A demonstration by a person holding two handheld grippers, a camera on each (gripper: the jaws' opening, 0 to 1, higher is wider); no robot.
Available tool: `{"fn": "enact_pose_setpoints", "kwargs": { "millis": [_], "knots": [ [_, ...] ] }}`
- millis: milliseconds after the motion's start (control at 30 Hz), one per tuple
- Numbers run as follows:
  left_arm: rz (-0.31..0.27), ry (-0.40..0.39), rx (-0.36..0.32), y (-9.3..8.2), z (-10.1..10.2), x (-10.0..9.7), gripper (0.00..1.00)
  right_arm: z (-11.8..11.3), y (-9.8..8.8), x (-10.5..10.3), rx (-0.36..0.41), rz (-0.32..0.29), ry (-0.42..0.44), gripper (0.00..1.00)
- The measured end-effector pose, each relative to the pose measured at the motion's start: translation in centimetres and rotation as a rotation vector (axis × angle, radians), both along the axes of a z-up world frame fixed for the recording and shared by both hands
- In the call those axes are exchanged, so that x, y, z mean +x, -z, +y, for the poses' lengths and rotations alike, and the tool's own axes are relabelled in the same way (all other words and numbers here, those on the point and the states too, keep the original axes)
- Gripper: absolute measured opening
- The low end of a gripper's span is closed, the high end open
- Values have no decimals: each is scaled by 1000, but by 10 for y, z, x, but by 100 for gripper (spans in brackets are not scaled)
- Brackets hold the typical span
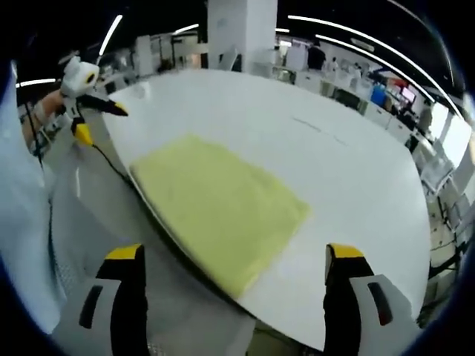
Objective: Fold the garment on the visible template until the final outline fits inside the template.
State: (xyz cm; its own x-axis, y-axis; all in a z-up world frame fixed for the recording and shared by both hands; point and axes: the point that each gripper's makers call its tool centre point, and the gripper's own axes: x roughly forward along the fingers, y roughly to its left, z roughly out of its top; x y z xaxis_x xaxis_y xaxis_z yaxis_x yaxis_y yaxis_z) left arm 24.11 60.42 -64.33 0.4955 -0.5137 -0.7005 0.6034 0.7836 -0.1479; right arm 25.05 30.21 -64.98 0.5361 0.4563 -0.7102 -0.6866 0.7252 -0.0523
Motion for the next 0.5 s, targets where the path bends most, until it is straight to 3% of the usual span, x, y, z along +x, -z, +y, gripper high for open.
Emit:
{"fn": "enact_pose_setpoints", "kwargs": {
  "millis": [167,333,433,500],
  "knots": [
    [5,9,32,-4,1,1,99,-6,-4,9,19,-25,17,100],
    [-27,-9,-23,-6,3,10,99,-10,-5,13,-14,5,22,100],
    [-16,-12,7,-3,8,10,99,-12,-10,22,1,-26,19,100],
    [-16,4,13,-4,5,9,99,-13,-9,18,-5,-12,20,100]
  ]
}}
